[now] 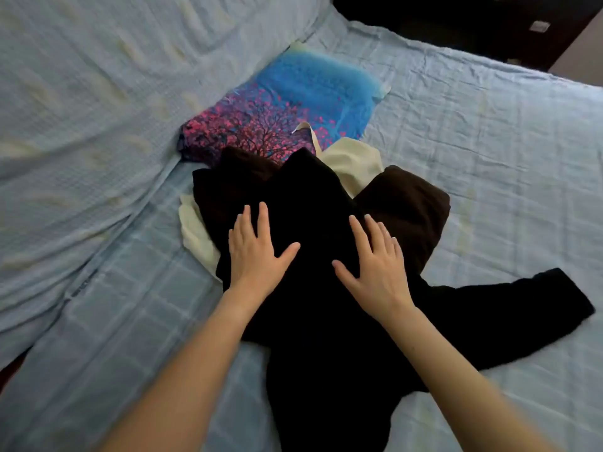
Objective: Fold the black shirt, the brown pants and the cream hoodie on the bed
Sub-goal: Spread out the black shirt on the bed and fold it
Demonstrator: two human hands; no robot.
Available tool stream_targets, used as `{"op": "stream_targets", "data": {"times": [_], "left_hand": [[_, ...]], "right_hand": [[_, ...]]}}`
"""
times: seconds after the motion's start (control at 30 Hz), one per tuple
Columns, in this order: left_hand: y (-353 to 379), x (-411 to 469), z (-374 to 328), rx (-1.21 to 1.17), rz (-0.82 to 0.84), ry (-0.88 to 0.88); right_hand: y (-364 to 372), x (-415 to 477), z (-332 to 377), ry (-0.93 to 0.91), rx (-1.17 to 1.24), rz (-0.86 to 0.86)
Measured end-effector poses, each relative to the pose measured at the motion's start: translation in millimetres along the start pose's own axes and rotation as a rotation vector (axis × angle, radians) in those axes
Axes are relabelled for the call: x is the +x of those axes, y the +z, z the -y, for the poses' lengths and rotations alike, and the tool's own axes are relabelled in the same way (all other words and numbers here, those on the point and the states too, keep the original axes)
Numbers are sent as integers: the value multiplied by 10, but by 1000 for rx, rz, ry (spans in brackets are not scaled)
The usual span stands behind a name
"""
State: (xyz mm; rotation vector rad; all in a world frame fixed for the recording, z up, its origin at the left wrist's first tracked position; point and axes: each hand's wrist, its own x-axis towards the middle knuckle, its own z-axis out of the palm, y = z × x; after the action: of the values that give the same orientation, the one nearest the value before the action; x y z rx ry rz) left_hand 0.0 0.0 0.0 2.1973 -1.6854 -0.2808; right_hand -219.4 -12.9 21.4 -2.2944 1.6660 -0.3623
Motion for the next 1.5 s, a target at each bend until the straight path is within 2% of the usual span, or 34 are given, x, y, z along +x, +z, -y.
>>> {"op": "stream_targets", "data": {"times": [0.1, 0.17, 0.27, 0.47, 0.67, 0.77, 0.87, 0.97, 1.07, 1.23, 1.4, 1.5], "left_hand": [[309, 113, 245, 16, 87, -128], [519, 106, 390, 41, 156, -93], [809, 38, 490, 100, 223, 20], [1148, -73, 560, 102, 123, 61], [1039, -48, 656, -3, 113, 77], [913, -104, 809, -93, -3, -63], [891, -190, 874, -81, 6, -236], [860, -184, 863, -346, -5, -427], [831, -188, 940, -427, 18, -437], [704, -361, 861, -675, -30, -301], [224, -704, 585, -753, -143, -240], [-191, -850, 384, -785, -205, -189]], "right_hand": [[367, 168, -204, 47, -73, 81], [612, 176, -319, 32, -103, 158], [885, 141, -428, 14, -149, 144], [1156, 133, -532, 4, -186, 67], [1112, 112, -533, -10, -163, 84], [951, 147, -550, -46, -85, 89], [777, 177, -566, -43, -87, 94], [691, 172, -547, 9, -154, 139], [648, 169, -494, 23, -169, 148], [571, 39, -311, -17, 110, 34], [300, -141, -246, 42, 441, -76], [30, -311, -180, 61, 507, -169]]}}
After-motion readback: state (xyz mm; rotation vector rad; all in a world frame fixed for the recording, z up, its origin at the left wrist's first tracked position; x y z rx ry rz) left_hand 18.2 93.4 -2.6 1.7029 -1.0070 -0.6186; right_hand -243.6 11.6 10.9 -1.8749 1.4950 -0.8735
